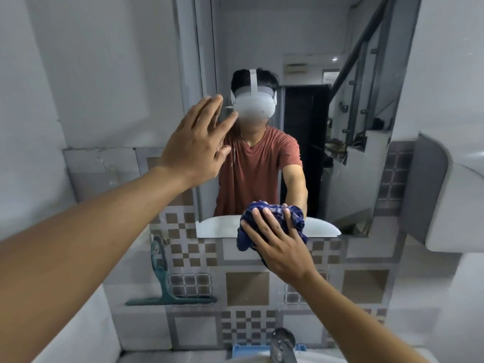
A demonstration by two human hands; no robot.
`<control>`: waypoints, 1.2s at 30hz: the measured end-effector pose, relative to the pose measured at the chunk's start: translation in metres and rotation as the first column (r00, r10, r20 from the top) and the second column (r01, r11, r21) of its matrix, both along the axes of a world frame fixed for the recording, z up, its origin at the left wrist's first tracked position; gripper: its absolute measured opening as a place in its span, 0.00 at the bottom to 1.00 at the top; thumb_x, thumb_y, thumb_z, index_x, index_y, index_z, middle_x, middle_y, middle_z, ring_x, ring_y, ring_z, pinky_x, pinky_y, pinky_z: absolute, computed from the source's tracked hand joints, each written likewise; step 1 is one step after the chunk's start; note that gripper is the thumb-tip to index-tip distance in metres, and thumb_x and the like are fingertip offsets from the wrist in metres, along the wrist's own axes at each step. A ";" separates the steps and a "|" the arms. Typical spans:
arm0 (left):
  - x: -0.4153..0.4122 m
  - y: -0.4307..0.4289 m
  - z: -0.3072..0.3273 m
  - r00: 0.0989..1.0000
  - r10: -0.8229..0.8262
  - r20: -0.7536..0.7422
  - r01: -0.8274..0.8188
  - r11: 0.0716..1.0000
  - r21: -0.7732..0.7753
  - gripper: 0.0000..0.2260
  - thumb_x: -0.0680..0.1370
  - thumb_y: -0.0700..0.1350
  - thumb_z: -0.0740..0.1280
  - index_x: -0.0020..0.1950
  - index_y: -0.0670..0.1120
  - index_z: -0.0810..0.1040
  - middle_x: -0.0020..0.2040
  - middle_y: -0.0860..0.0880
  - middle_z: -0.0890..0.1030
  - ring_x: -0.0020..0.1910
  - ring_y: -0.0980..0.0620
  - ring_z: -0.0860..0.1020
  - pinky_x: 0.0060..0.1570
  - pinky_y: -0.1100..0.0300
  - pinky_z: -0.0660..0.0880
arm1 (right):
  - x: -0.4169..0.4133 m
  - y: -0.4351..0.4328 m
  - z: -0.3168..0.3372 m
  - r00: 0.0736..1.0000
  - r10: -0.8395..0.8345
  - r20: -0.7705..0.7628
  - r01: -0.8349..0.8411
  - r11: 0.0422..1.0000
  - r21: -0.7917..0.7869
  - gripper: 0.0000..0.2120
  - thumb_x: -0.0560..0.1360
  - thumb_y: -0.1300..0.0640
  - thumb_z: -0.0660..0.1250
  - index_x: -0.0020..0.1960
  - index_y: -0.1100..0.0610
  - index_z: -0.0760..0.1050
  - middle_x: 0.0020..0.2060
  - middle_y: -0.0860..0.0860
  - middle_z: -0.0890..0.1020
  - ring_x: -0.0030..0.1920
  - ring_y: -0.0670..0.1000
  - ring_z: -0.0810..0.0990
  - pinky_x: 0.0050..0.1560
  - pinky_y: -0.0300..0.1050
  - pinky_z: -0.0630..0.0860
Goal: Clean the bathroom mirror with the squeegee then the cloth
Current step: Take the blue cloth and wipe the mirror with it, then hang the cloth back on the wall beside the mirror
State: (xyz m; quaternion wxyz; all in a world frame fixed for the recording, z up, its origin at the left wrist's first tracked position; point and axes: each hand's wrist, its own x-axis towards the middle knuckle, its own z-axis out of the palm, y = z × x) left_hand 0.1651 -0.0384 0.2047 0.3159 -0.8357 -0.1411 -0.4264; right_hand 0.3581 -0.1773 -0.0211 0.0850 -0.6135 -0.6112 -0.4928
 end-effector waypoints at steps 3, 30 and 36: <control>-0.002 -0.002 0.001 1.000 -0.005 -0.005 0.005 1.000 -0.026 0.30 0.78 0.53 0.59 0.79 0.46 0.64 0.78 0.36 0.61 0.78 0.36 0.59 0.75 0.41 0.63 | -0.020 0.020 0.005 0.996 0.066 0.063 -0.065 0.998 -0.020 0.32 0.78 0.58 0.57 0.82 0.54 0.57 0.81 0.56 0.56 0.81 0.57 0.53 0.76 0.69 0.53; -0.084 -0.054 -0.077 0.984 -0.132 0.119 0.177 0.762 -0.623 0.16 0.81 0.43 0.64 0.68 0.51 0.77 0.62 0.50 0.82 0.55 0.50 0.82 0.55 0.52 0.81 | -0.140 -0.027 0.058 0.013 0.105 -0.994 -0.547 0.833 0.080 0.06 0.84 0.56 0.62 0.60 0.52 0.74 0.52 0.49 0.81 0.52 0.48 0.79 0.56 0.45 0.75; -0.119 -0.063 -0.108 0.955 -0.235 0.182 0.197 0.040 -0.980 0.16 0.77 0.40 0.67 0.62 0.54 0.81 0.54 0.53 0.86 0.55 0.50 0.83 0.60 0.47 0.79 | -0.157 -0.043 0.089 -0.518 0.164 -0.840 -0.515 0.724 0.459 0.13 0.83 0.64 0.60 0.65 0.61 0.76 0.57 0.63 0.83 0.56 0.57 0.83 0.61 0.54 0.77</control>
